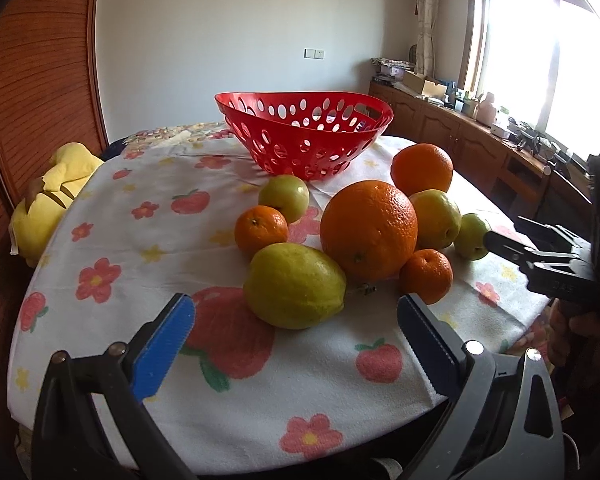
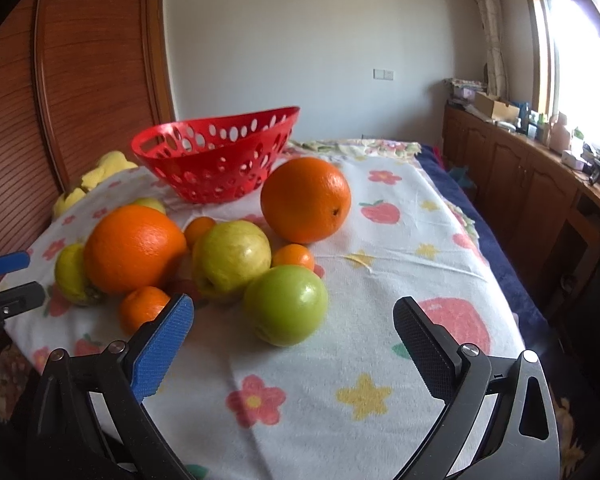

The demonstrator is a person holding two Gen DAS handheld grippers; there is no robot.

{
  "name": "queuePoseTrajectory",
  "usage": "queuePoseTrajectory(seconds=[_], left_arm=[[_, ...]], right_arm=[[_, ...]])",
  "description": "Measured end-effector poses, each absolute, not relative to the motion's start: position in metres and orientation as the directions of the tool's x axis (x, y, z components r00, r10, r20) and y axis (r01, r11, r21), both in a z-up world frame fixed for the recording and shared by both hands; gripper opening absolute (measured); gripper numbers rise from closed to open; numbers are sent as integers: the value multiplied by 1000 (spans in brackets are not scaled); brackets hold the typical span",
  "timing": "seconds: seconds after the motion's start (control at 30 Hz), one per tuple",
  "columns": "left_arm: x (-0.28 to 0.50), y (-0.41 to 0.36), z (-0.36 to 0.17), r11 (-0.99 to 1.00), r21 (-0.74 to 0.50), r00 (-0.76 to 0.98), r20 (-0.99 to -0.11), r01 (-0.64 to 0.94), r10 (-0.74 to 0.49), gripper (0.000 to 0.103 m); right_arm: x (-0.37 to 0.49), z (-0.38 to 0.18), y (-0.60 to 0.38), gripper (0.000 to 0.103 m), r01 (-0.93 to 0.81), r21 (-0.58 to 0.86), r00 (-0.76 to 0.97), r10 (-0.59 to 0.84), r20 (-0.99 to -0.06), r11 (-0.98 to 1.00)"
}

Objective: Organize fruits
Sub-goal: 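Close left tool on yellow lemon while right tool grasps green apple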

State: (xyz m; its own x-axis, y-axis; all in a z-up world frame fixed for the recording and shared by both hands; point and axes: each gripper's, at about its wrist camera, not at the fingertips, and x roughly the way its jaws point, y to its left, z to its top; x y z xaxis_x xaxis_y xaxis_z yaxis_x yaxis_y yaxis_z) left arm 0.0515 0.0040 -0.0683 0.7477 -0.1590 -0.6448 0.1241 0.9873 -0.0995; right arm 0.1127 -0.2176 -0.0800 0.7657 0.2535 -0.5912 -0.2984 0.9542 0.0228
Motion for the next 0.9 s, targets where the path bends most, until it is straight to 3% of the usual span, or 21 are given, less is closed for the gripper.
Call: queuePoseTrajectory(seconds=[0.33, 0.5, 0.8, 0.9], left_arm=[[58, 10, -74, 986, -106, 748, -642, 130, -168, 96], [70, 10, -79, 984, -108, 735, -655, 139, -176, 95], [85, 5, -85, 981, -106, 715, -674, 159, -189, 95], [89, 6, -86, 978, -126, 707, -676, 166, -208, 89]], right_arm=[[133, -95, -213, 94, -327, 15, 725, 260, -638, 945], [137, -98, -210, 76, -346, 18, 710, 274, -649, 938], [141, -101, -209, 58, -353, 45, 697, 295, -654, 934], [139, -100, -209, 57, -358, 38, 698, 294, -653, 933]])
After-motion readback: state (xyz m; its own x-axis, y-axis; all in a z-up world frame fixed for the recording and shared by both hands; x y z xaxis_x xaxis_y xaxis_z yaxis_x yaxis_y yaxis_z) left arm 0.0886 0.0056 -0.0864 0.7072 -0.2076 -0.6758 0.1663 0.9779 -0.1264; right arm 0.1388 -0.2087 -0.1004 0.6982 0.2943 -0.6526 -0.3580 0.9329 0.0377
